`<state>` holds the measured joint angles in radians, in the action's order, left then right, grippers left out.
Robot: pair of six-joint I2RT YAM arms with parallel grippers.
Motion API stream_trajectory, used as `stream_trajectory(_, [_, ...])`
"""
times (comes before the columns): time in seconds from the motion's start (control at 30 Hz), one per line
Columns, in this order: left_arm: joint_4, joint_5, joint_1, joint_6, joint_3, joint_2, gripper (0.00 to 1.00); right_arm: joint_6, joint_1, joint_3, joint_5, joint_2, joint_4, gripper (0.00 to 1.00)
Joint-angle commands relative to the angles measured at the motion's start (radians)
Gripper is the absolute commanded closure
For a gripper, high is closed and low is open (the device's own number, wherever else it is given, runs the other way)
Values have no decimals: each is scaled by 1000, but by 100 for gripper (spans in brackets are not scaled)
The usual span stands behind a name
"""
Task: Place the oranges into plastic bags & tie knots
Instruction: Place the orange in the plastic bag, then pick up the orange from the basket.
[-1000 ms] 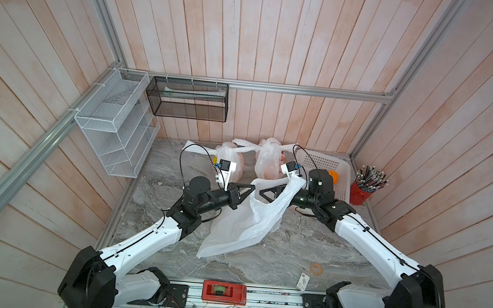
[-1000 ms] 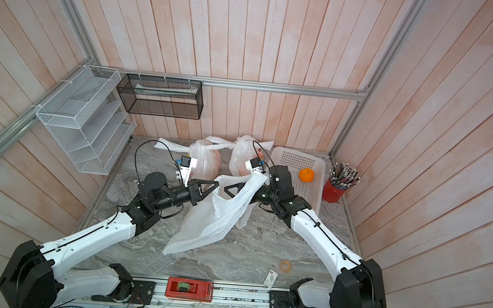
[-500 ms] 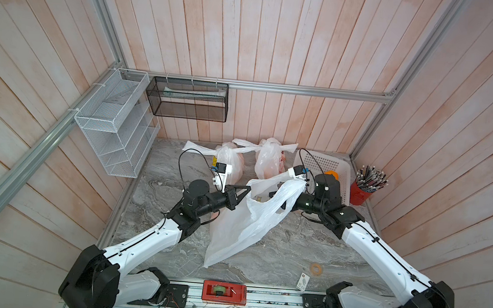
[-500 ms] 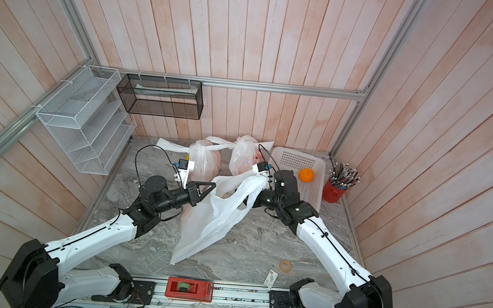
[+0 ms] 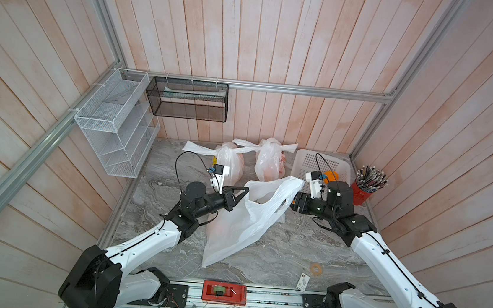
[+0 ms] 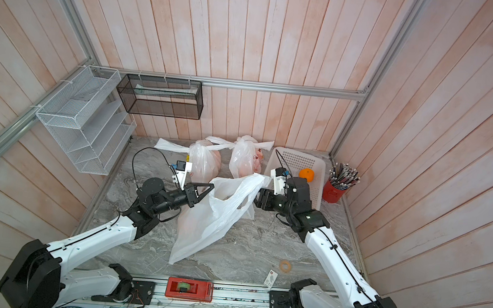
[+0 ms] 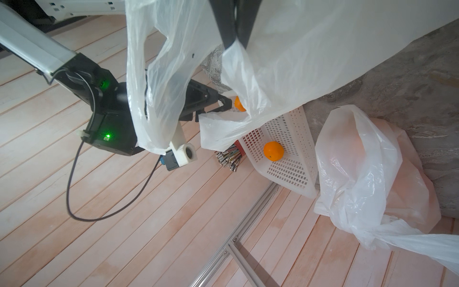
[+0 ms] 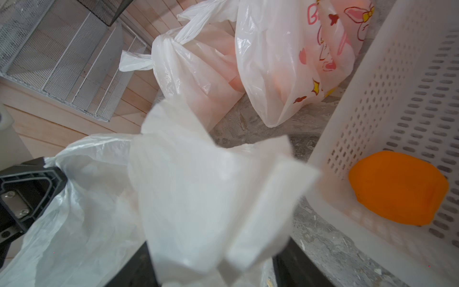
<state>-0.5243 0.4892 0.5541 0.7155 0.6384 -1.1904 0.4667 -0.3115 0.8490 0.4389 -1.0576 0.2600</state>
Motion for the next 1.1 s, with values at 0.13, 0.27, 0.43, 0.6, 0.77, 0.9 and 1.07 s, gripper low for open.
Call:
stream_trajectory(0.13, [-8, -25, -11, -27, -21, 50, 100, -113, 171, 33, -40, 11, 101, 15])
stream_trajectory(0.27, [-4, -47, -11, -30, -32, 71, 100, -221, 256, 63, -101, -118, 130, 9])
stream_trajectory(0.43, [19, -45, -11, -39, -35, 85, 100, -350, 291, 171, -108, -367, 198, 6])
stream_trajectory(0.6, [21, -47, -13, -41, -39, 90, 100, -395, 281, 249, -46, -545, 218, 6])
stream_trajectory(0.77, [21, -40, -14, -44, -33, 79, 100, -413, 257, 294, 7, -659, 210, 6])
stream_trajectory(0.9, [25, -34, -13, -47, -29, 74, 100, -413, 234, 322, 21, -743, 200, 7])
stream_trajectory(1.07, [35, -36, -13, -50, -25, 78, 100, -400, 229, 346, 18, -813, 199, 20])
